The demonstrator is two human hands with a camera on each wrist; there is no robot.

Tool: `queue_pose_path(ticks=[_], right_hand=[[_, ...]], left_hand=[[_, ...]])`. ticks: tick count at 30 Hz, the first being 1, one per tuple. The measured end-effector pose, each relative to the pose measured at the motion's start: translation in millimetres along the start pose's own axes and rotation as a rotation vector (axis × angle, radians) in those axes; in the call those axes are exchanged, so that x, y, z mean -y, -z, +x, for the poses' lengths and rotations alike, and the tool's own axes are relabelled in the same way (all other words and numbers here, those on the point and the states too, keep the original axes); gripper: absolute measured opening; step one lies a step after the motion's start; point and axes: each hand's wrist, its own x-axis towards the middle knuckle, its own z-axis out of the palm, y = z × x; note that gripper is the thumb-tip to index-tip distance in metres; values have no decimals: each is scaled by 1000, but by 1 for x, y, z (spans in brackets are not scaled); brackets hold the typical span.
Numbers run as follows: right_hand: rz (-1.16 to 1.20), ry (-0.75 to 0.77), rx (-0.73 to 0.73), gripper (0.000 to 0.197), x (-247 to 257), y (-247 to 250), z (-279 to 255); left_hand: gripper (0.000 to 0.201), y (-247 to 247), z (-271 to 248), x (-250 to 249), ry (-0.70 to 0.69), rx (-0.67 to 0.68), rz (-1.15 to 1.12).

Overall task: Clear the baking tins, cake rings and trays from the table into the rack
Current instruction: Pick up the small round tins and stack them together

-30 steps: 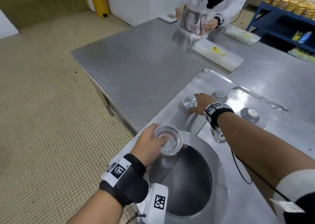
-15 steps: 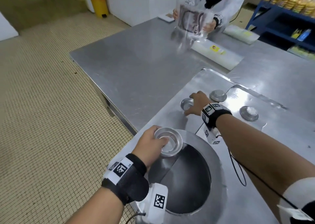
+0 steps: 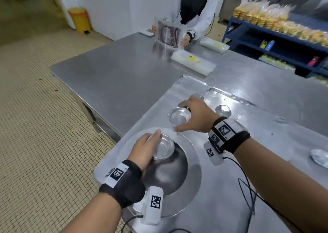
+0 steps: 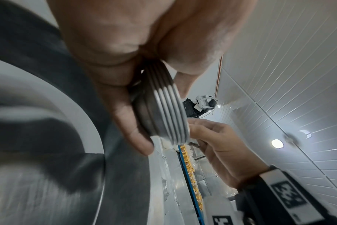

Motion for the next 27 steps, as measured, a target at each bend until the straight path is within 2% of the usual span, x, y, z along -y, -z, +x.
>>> queue_pose_path(ticks=[4,6,7,10,16,23,27], right_hand=[[75,47,-8,82,9,5,-45],[83,61,13,82,15,7,-65],[81,64,24,81,18,6,-74],[85,90,46,79,25,2,-96],[102,137,84,69,33,-2,-125],[166,185,71,77,21,-12,-130],[197,223,130,88,6,-11,-124]], left_hand=[[75,-10,-7,7,43,60,84],[81,-17,-15,5,44,82,85],[76,-22,-22,1,37,98,71],[45,-33,-37,-2,29,149,15],[20,-48,-45,5,51,101,66],[22,-55,-40,12,22,101,113],[21,-54,-35,13,34,105,103]])
